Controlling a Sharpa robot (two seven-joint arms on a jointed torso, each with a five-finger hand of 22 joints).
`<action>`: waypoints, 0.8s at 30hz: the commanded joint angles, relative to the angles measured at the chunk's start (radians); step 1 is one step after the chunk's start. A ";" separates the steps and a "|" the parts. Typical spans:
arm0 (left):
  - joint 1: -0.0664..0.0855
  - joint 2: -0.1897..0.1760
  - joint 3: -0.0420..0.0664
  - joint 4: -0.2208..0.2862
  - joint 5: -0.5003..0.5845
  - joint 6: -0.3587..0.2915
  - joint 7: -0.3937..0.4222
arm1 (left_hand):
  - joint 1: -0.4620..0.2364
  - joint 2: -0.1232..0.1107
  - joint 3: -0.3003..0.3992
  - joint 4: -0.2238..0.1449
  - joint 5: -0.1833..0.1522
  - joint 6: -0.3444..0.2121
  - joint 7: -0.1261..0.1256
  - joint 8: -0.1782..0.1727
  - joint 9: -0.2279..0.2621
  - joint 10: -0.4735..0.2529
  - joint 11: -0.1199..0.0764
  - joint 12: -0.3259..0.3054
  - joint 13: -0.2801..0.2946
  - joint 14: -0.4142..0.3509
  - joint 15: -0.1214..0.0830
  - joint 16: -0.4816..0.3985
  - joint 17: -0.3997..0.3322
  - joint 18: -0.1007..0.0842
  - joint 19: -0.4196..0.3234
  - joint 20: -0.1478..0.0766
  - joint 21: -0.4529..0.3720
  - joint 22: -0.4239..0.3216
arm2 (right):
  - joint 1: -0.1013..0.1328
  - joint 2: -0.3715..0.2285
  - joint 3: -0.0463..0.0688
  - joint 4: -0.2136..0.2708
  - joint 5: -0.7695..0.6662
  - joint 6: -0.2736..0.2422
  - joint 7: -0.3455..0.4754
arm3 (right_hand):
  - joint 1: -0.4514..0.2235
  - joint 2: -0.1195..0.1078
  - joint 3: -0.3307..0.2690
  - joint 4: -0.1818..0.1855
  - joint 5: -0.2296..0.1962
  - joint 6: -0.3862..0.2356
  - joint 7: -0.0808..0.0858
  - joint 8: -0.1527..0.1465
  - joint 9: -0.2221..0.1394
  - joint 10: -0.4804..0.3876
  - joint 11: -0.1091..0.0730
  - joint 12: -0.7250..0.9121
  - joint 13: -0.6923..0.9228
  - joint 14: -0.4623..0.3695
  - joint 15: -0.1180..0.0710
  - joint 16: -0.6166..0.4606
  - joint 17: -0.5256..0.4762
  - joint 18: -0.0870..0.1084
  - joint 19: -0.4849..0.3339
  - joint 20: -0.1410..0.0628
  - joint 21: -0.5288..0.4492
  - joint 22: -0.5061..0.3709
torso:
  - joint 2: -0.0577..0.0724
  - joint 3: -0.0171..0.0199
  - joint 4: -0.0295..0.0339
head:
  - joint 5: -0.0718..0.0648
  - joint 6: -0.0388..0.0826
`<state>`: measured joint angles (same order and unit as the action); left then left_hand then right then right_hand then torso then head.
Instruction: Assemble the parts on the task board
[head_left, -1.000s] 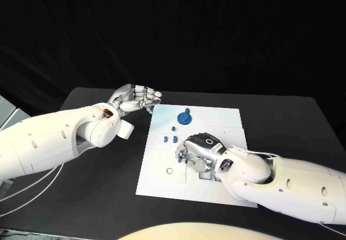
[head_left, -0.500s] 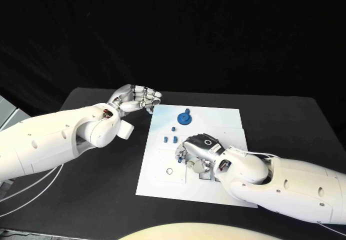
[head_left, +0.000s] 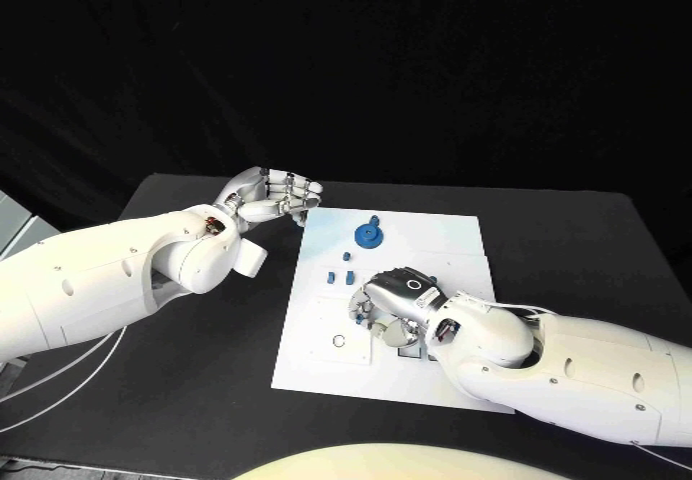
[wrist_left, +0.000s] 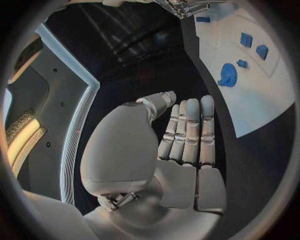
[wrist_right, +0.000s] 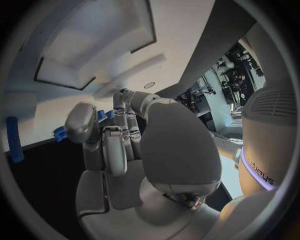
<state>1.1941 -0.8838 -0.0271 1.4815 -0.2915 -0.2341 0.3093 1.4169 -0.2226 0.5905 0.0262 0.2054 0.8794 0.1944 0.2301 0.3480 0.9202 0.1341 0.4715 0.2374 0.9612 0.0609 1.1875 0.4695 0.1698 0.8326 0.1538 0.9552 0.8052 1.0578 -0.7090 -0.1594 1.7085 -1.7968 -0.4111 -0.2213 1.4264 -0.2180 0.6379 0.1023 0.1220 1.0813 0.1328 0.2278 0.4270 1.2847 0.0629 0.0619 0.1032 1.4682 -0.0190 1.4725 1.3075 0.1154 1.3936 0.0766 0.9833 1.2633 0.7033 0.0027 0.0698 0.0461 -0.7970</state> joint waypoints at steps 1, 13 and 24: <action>0.000 0.001 0.001 0.001 0.006 0.004 0.008 | -0.002 0.007 -0.007 -0.001 0.005 -0.005 0.003 0.004 -0.001 -0.004 0.000 0.003 -0.002 -0.005 0.002 -0.005 -0.001 0.013 -0.002 0.004 -0.006 -0.002 | -0.004 0.000 -0.004 -0.001 0.018 0.014 0.014 | -0.053 -0.027 -0.030 0.017 0.016 -0.019 0.006 -0.013 -0.005 -0.078 0.018 -0.001 -0.021 0.058 0.019 0.001 0.051 -0.006 -0.008 0.015 -0.030 -0.014 | 0.000 -0.0003 0.0000 | -0.001 0.000; 0.000 0.002 0.001 -0.003 0.006 0.006 0.007 | -0.002 0.008 -0.007 -0.001 0.006 -0.005 0.003 0.005 -0.001 -0.005 0.000 0.004 -0.002 -0.006 0.002 -0.005 -0.001 0.014 -0.002 0.004 -0.007 -0.002 | -0.002 -0.037 -0.004 0.035 0.036 -0.093 0.010 | -0.019 -0.022 -0.250 0.055 0.015 -0.086 0.005 -0.085 -0.042 -0.260 0.042 0.029 -0.037 0.043 0.038 -0.023 0.001 0.014 -0.032 0.038 -0.166 -0.087 | -0.001 0.0010 -0.0003 | -0.004 0.006; 0.000 0.002 0.001 -0.009 0.006 0.008 0.005 | -0.002 0.008 -0.007 -0.001 0.006 -0.005 0.003 0.005 -0.001 -0.005 0.000 0.004 -0.002 -0.006 0.002 -0.005 -0.001 0.014 -0.002 0.004 -0.007 -0.002 | 0.059 -0.145 0.006 0.106 0.093 -0.071 0.003 | 0.048 0.005 -0.350 0.104 0.021 -0.082 -0.002 -0.109 -0.062 -0.291 0.046 0.062 -0.036 0.043 0.042 -0.024 -0.003 0.014 -0.023 0.041 -0.180 -0.094 | -0.001 0.0011 -0.0009 | -0.012 0.014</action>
<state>1.1941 -0.8831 -0.0271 1.4712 -0.2912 -0.2336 0.3083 1.4169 -0.2226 0.5902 0.0259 0.2054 0.8794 0.1944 0.2300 0.3480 0.9203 0.1341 0.4715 0.2366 0.9613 0.0609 1.1875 0.4697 0.1698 0.8326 0.1538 0.9542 0.8043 1.1151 -0.8519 -0.1544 1.8108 -1.7358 -0.4870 -0.2181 1.4761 -0.2096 0.2936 0.2041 0.1434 0.9955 0.1333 0.1225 0.3648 1.0002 0.1092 0.1252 0.0677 1.4664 0.0179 1.4472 1.3053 0.1154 1.3696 0.1150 0.8103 1.1726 0.7024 0.0038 0.0693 0.0369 -0.7843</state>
